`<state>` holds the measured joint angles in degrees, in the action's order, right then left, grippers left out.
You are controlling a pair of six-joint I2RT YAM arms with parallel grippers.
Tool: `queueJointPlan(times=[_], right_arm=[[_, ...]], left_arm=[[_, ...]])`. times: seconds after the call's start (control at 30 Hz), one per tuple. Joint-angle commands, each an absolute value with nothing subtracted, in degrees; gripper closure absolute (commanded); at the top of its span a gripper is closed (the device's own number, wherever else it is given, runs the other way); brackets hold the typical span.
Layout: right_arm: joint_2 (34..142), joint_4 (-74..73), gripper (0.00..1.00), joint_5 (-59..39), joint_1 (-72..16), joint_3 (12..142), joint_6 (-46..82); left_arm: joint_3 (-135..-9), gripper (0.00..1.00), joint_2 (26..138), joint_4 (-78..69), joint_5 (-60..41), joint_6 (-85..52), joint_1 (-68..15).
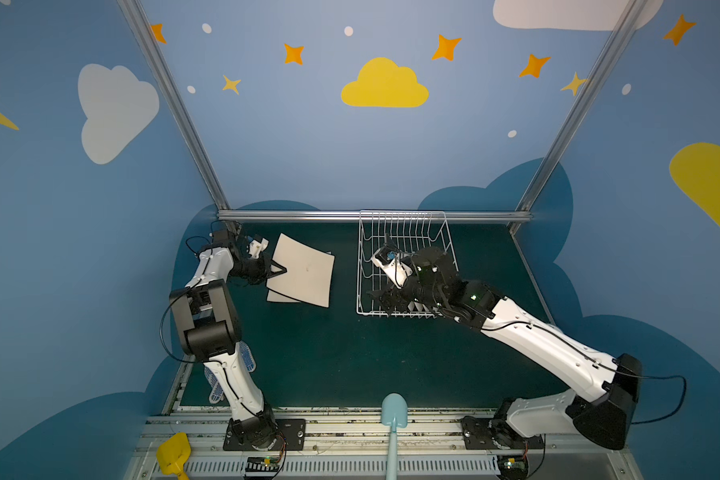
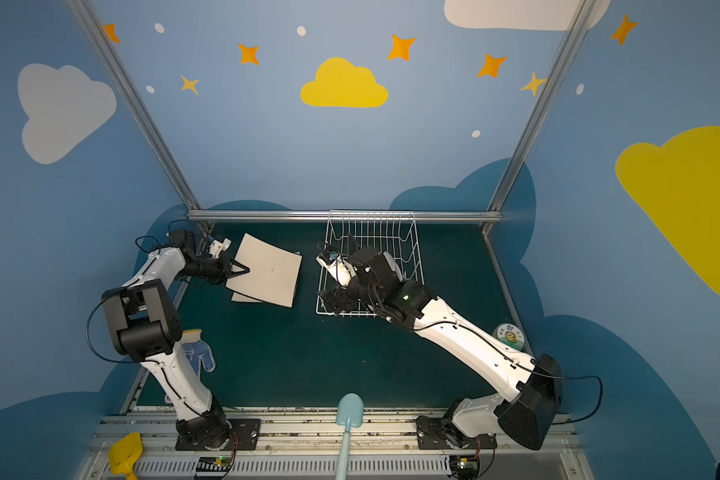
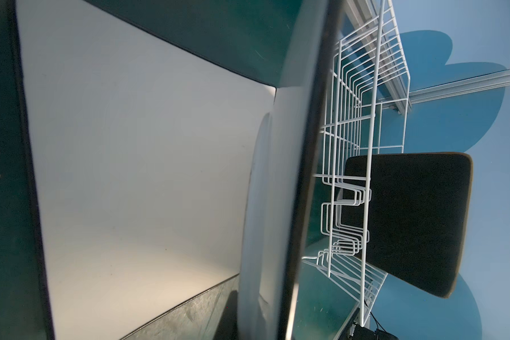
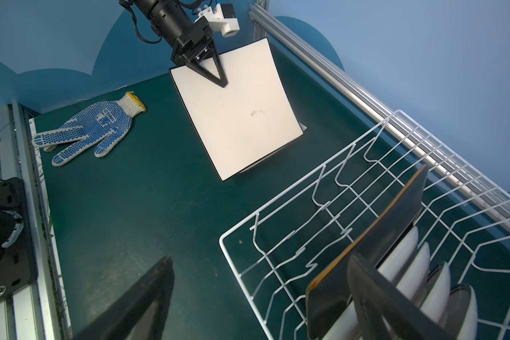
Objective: Unload the plates from the dish rack
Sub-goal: 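Lower the plate onto the cream plate with the left gripper while the right reaches rackward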
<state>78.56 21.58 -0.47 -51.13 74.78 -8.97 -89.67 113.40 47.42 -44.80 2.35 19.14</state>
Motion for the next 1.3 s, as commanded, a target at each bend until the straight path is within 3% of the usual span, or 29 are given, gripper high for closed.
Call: queueJointPlan(times=[0.0,0.5,0.97,1.27], right_arm=[[79.4,22.7,0.09,-0.3,-51.5,76.9,-8.3],[81.0,21.6,0.08,-1.7,-52.0,78.8,-6.5],[80.0,20.5,0.08,0.3,-52.1,76.4,-3.5],[80.1,20.5,0.08,0.7,-52.2,76.3,-3.5]], left_arm=[[-93.6,0.97,113.7,44.2,-53.3,2.6,19.6],[-94.2,0.97,120.3,40.8,-58.7,-0.1,21.5],[-101.1,0.97,127.9,50.7,-54.6,5.0,21.5],[-101.6,0.79,128.8,52.4,-52.0,6.0,21.4]])
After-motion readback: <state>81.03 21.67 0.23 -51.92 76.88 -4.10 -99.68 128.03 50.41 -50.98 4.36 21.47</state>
